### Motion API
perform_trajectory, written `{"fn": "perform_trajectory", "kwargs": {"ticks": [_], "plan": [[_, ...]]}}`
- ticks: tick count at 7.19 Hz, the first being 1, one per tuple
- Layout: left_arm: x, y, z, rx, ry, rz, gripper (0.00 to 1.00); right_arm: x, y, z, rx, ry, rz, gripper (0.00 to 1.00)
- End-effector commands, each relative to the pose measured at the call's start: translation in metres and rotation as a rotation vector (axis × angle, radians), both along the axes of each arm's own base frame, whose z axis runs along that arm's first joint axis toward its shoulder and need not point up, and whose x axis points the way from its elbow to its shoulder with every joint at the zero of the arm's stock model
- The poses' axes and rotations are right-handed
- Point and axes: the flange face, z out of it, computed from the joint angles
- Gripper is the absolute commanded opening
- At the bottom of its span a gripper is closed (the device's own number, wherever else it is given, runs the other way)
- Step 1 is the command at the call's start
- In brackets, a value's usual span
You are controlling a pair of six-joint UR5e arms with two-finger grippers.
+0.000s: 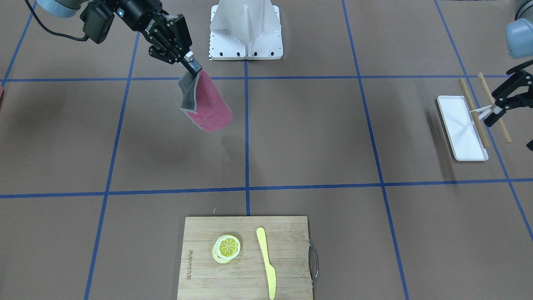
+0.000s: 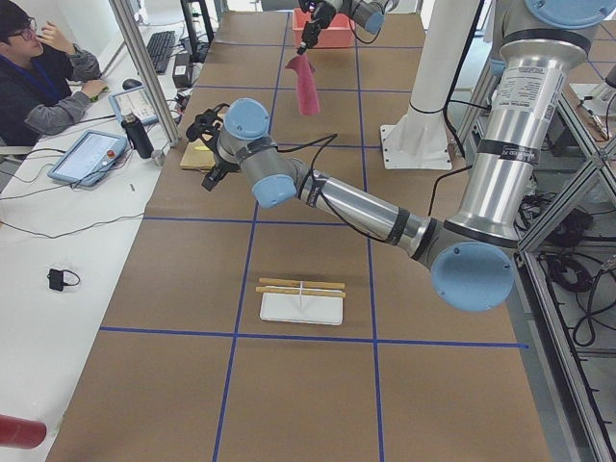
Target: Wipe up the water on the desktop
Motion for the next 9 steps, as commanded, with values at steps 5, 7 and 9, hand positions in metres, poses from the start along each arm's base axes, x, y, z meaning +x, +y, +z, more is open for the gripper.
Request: {"fn": "perform_trajectory", "kwargs": {"ticks": [5,7,9], "plan": [[-0.123,-0.003,0.093,-0.226,-0.357,0.086,0.99,-0.005,-0.016,0.016,-0.191,0.349,0.013,0.0],[-0.139,0.043,0.178,-0.437,-0.431,0.076,0.99,-0.014,-0.022,0.011,-0.222,0.436,0.005,0.0],[-0.149,0.104,0.265,-0.545,-0.441,0.057,0.99,-0.016,-0.025,0.019,-0.22,0.497,-0.005,0.0]]}}
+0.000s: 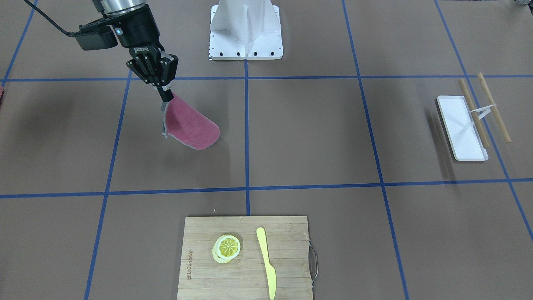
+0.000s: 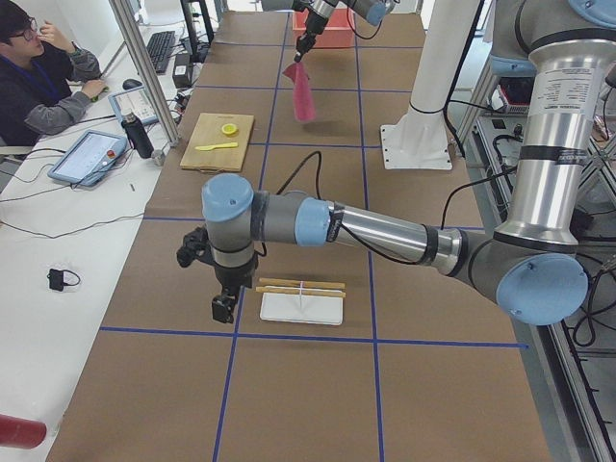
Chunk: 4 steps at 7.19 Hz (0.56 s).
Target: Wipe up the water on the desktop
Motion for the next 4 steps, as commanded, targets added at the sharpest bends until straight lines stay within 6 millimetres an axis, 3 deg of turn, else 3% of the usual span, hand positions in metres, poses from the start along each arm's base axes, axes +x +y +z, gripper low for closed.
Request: {"fn": "perform_trajectory", "kwargs": {"ticks": [1,2,3,4], "plan": [[-0.002,0.063,0.065,-0.136,0.006,-0.084,0.99,-0.003,-0.002,0.004,-0.007,0.036,-0.01,0.0],[0.005,0.083,0.074,-0.13,0.085,-0.1,0.99,-0.007,-0.005,0.01,-0.015,0.05,-0.011,0.0],[0.008,0.081,0.068,-0.144,0.13,-0.16,0.99,-0.018,-0.012,0.02,-0.018,0.086,-0.031,0.0],[0.009,0.079,0.067,-0.139,0.132,-0.175,0.99,-0.04,-0.026,0.017,-0.041,0.114,-0.045,0.0]]}}
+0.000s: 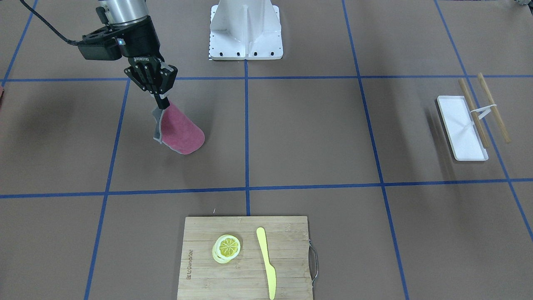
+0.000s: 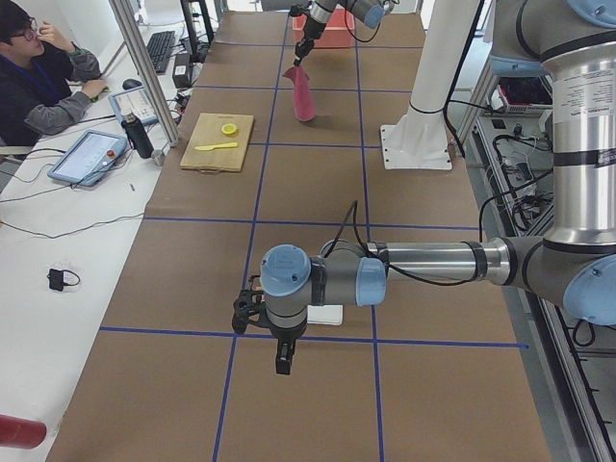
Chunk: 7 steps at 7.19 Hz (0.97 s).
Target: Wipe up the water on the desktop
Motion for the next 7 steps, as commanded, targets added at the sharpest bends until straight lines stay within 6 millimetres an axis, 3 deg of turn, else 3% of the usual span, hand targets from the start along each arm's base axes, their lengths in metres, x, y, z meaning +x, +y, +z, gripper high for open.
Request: {"fn": "perform_trajectory", "kwargs": {"ticks": [1,2,3,4,6,7], "plan": [[0.002,0.001,-0.002,-0.003,0.023,-0.035,0.99,-0.046,-0.032,0.004,-0.041,0.066,-0.016,0.0],[0.002,0.002,-0.001,-0.003,0.023,-0.035,0.99,-0.064,-0.044,0.027,-0.069,0.113,-0.014,0.0],[0.002,0.002,-0.001,-0.001,0.024,-0.033,0.99,-0.089,-0.051,0.035,-0.093,0.14,-0.022,0.0],[0.002,0.002,-0.002,0.0,0.024,-0.033,0.99,-0.126,-0.052,0.016,-0.099,0.134,-0.025,0.0],[0.003,0.001,-0.003,0.002,0.024,-0.032,0.99,-0.172,-0.014,0.002,-0.109,0.115,-0.028,0.0],[0.003,0.001,-0.003,0.003,0.025,-0.032,0.99,-0.211,-0.001,-0.016,-0.122,0.102,0.017,0.0]]}}
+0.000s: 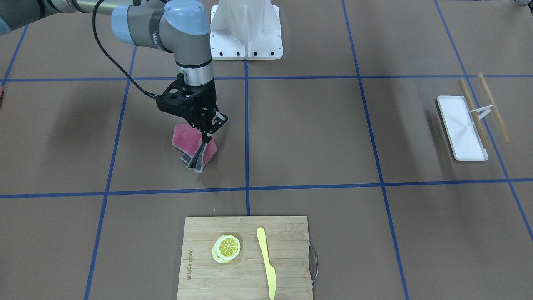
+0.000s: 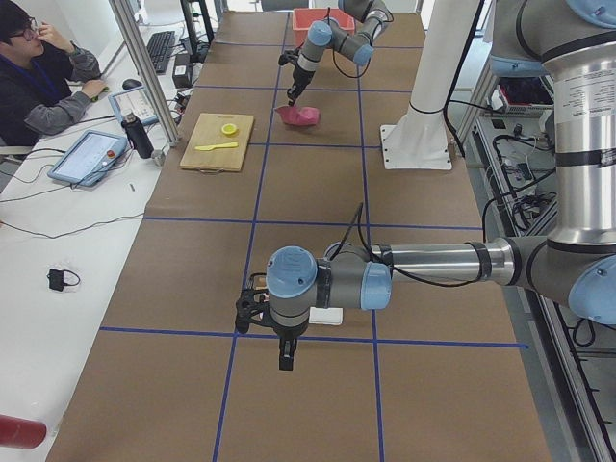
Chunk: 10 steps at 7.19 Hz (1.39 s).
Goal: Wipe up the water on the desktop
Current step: 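Slide the cloth across the table surface with the right gripper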
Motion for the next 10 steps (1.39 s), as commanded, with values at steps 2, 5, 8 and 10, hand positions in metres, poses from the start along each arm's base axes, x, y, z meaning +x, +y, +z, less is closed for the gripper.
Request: {"fn": "perform_trajectory", "kwargs": {"ticks": [2,5,8,10], "plan": [[0.0,-0.004,-0.002,0.002,0.0,-0.002,0.99,-0.107,0.041,-0.055,-0.033,-0.034,0.069,0.0],[0.0,-0.004,-0.002,0.004,-0.001,-0.002,0.99,-0.119,0.058,-0.015,-0.009,0.032,0.055,0.0],[0.0,-0.003,-0.003,0.008,0.002,0.001,0.99,-0.004,0.038,0.067,0.11,0.092,-0.038,0.0],[0.0,-0.004,-0.005,0.011,0.003,0.001,0.99,0.052,0.011,0.156,0.141,0.139,-0.082,0.0]]}}
